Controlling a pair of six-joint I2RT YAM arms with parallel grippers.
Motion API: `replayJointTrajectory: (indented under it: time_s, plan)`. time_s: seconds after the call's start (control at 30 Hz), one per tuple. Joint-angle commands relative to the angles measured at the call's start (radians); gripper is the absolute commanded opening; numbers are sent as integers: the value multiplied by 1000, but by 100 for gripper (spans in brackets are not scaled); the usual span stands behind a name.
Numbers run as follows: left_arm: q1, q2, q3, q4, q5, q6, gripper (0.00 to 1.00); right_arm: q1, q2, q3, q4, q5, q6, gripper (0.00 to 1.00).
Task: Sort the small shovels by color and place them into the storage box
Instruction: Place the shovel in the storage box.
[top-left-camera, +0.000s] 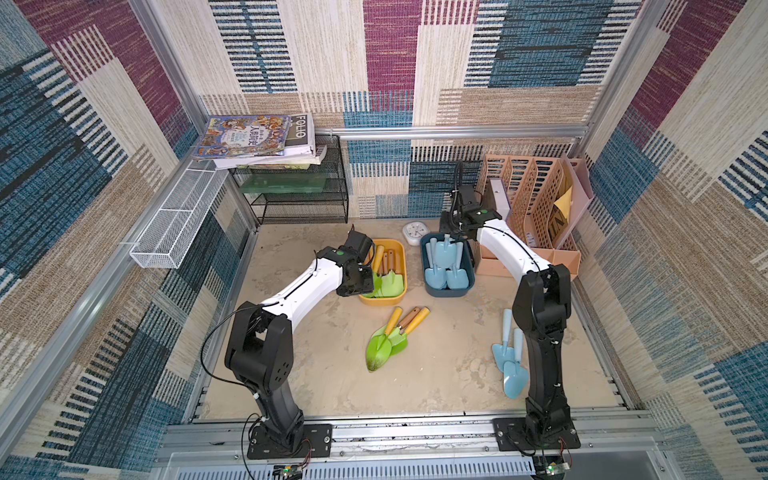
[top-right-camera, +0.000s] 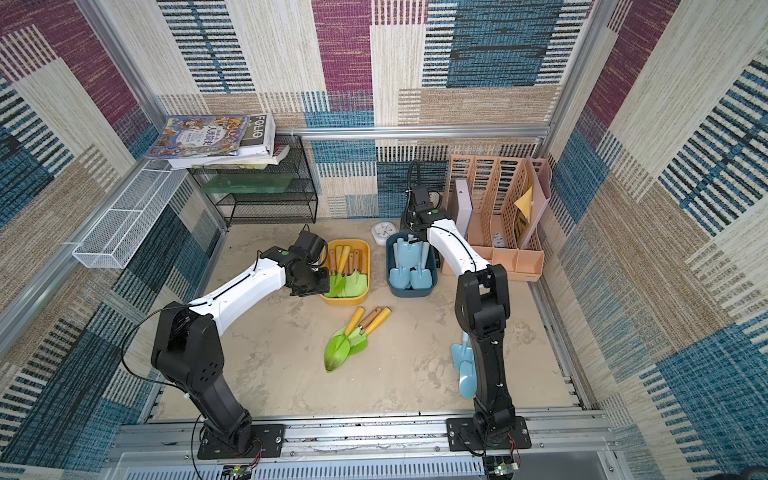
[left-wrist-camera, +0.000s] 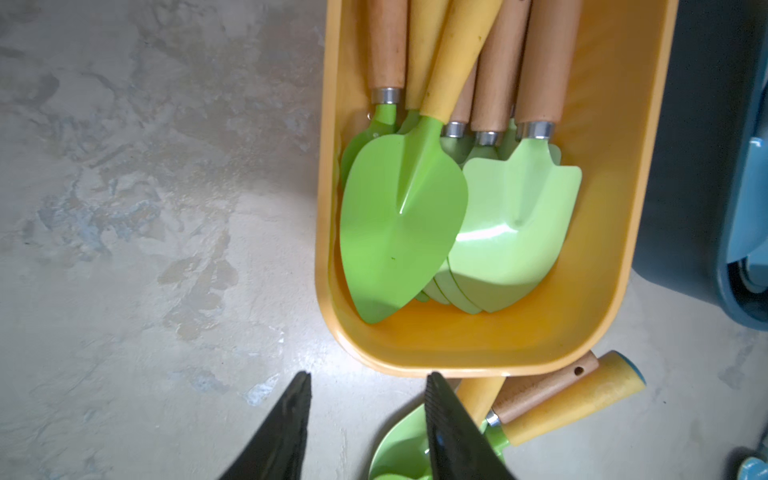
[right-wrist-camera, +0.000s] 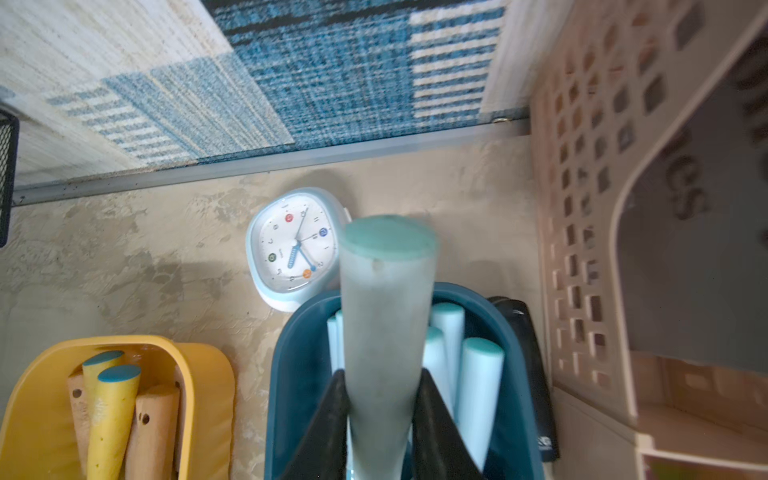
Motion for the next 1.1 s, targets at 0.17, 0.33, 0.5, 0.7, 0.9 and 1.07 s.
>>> replayJointTrajectory:
  time_s: [0.17,0.33,0.5,0.7,0.9,1.07]
  plan:
    - [0,-31,-31,-9,-28,-11,47,19,41,-8,-112,-15,-3,16]
    - [-2,-34,-38,-10,-18,-7,47,23,25,-84,-65,-53,20,16]
    - [-4,-30,-49,-6,9,1,47,34,40,-92,-63,-61,26,17]
    - [-18,-20,-49,-18,51,45,48,36,32,-115,-70,-64,49,21]
    - [-58,-20,-52,-22,103,107,57,54,-74,-176,-28,17,46,47]
    - [-98,-4,-48,-22,156,167,58,78,-223,-292,72,77,50,48]
